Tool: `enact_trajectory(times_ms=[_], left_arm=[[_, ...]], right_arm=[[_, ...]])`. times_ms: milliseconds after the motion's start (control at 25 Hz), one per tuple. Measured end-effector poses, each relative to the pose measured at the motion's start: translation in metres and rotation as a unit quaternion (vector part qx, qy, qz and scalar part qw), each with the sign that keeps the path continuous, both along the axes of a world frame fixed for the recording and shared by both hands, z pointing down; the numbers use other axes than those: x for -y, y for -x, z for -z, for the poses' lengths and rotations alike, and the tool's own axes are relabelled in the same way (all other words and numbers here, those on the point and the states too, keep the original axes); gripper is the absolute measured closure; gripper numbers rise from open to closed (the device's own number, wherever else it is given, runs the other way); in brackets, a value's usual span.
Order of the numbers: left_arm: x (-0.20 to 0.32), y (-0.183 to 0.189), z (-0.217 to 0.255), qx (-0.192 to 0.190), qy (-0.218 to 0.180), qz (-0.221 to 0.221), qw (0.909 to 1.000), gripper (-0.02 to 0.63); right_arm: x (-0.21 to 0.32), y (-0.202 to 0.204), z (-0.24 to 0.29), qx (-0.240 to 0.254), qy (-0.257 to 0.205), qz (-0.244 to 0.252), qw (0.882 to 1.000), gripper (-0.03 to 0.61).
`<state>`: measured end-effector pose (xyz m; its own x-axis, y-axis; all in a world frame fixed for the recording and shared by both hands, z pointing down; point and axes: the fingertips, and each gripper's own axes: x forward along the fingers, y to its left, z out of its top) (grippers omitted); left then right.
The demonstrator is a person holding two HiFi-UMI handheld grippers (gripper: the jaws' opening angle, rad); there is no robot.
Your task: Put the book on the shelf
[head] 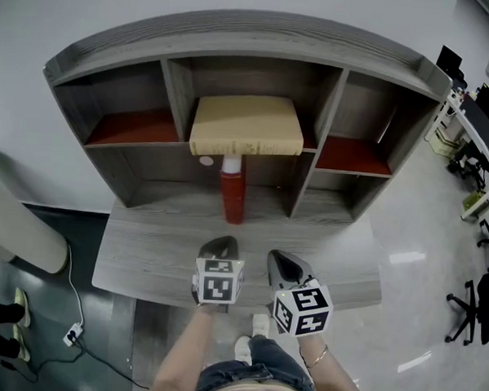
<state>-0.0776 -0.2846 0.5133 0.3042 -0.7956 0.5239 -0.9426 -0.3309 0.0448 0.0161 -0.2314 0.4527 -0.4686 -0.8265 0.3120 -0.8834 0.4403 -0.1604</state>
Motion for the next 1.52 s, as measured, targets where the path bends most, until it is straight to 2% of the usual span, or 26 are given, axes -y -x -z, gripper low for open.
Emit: enact_trajectory(times_ms=[320, 960, 1520], left_arm=[[-0.040, -0.001, 0.034, -0.037, -0.033, -0.036, 0.9981, 0.601], [-0.088, 0.017, 0.092, -0.080, -0.088, -0.059, 0.9911, 0.601], [-0.123, 0.033, 0.100, -0.099, -0.097, -0.062, 0.9884, 0.601]], right_arm=[[-0.015, 0.006, 0.009, 0.008, -0.010, 0.002, 1.000, 0.569], [-0.042, 0.015, 0.031, 0.018, -0.043, 0.008, 0.999, 0.569], [-0.069, 0.019, 0.036, 0.019, -0.043, 0.009, 0.999, 0.570]])
